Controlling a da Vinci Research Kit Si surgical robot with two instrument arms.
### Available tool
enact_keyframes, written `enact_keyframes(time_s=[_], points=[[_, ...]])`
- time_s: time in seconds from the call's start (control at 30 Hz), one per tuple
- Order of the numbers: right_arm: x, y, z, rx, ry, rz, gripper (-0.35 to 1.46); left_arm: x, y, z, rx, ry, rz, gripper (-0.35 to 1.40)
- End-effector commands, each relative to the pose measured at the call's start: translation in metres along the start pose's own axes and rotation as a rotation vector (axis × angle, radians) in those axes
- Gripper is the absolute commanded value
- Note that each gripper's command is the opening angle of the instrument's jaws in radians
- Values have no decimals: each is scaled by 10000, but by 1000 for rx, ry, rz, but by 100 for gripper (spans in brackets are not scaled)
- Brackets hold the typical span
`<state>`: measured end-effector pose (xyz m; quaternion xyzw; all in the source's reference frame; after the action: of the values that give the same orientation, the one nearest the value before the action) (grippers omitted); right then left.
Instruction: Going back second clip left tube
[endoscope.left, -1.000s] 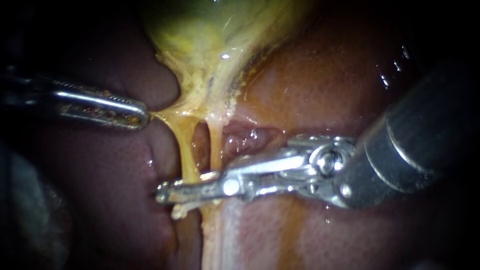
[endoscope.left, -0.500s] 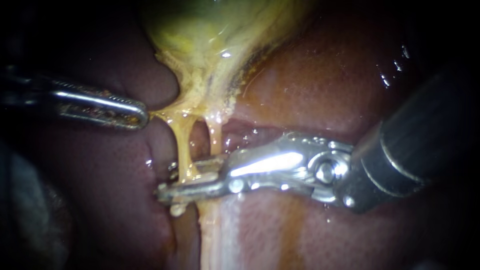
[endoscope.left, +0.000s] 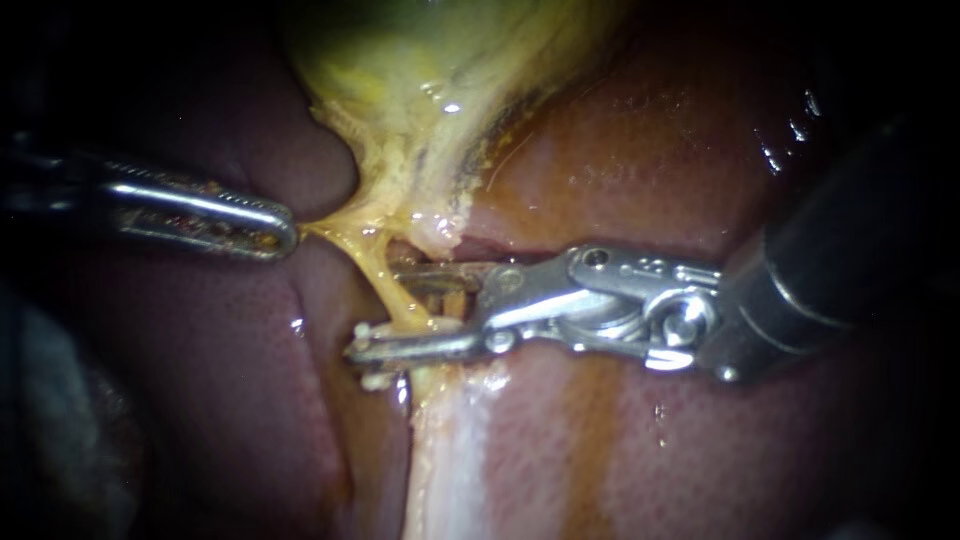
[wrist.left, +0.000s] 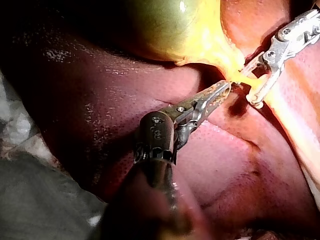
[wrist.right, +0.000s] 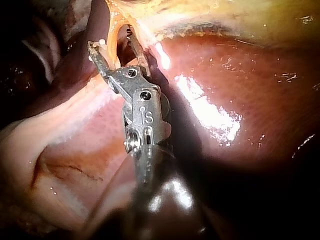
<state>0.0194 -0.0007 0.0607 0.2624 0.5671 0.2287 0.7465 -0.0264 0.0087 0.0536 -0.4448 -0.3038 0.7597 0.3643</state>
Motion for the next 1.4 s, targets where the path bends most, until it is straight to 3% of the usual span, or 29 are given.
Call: enact_keyframes(time_s=[0.03, 0.6, 1.07, 1.4], points=[[0, -1, -3, 2, 0, -16, 50, 0, 0, 0, -1, 0, 0, -35], [3, -32, -20, 106, -20, -121, 50, -2, -2, 1, -3, -1, 2, -35], [3, -26, -36, 100, -15, -155, 50, -4, -3, 3, -2, -1, 3, -35], [12, -21, -81, 112, -9, -197, 50, -4, -3, 2, -2, -1, 3, -35]])
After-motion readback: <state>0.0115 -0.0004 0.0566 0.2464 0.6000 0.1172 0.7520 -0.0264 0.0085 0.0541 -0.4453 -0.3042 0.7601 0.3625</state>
